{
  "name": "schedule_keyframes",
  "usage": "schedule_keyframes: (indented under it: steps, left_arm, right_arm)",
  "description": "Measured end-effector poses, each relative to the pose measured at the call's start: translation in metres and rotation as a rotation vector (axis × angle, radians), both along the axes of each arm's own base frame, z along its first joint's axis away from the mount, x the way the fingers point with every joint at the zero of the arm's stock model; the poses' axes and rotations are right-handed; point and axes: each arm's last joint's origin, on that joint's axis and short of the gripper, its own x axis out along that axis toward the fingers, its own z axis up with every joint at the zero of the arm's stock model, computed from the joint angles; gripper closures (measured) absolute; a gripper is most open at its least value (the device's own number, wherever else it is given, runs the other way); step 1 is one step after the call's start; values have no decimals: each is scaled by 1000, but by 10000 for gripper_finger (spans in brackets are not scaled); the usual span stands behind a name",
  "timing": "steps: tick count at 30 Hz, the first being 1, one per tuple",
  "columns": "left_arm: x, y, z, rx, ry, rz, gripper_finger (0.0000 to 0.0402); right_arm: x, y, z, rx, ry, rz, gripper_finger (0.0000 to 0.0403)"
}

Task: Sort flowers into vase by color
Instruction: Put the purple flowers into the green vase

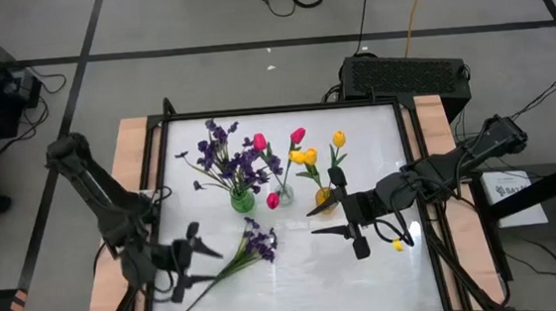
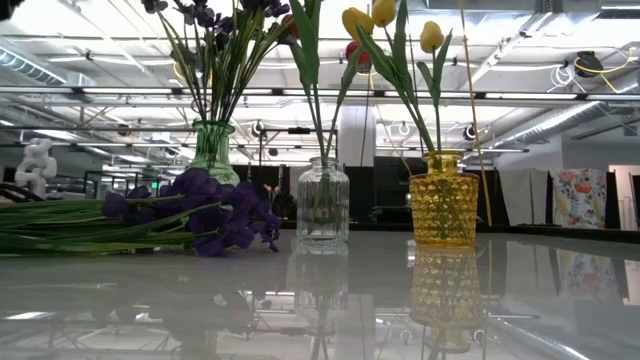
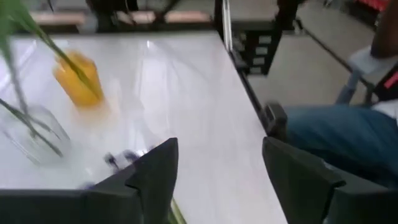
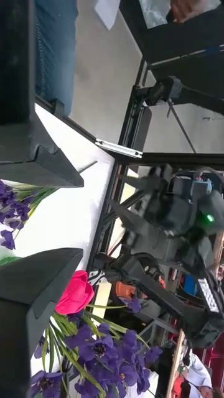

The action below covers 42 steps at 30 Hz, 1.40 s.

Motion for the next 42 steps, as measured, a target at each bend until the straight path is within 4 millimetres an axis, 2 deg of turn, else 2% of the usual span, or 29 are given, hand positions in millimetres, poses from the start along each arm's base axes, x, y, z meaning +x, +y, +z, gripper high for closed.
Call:
schedule_keyframes:
  steps: [7,15,18,26,29,37,42]
  left_arm:
    - [11,-25,-41,-72,160,90,188]
    - [29,-28,-81,-85,264,302,182]
    - [33,-29,-94,-63,291,330,157]
    - [36,-32,-123,-16,347,407,50]
    - [37,-34,-135,12,366,423,32]
    - [36,-33,-149,0,428,474,33]
    - [32,-31,-152,-55,526,510,71]
  right_arm:
    - [0,0,0,1,1,0,243]
    - [0,0,-1,5,8,-2,243]
    - [0,0,-1,5,8,-2,243]
    - [0,0,-1,2,16,0,243]
    - [0,0,-1,2,16,1,243]
    - [0,0,-1,2,16,2,243]
    - [0,0,-1,2,16,2,243]
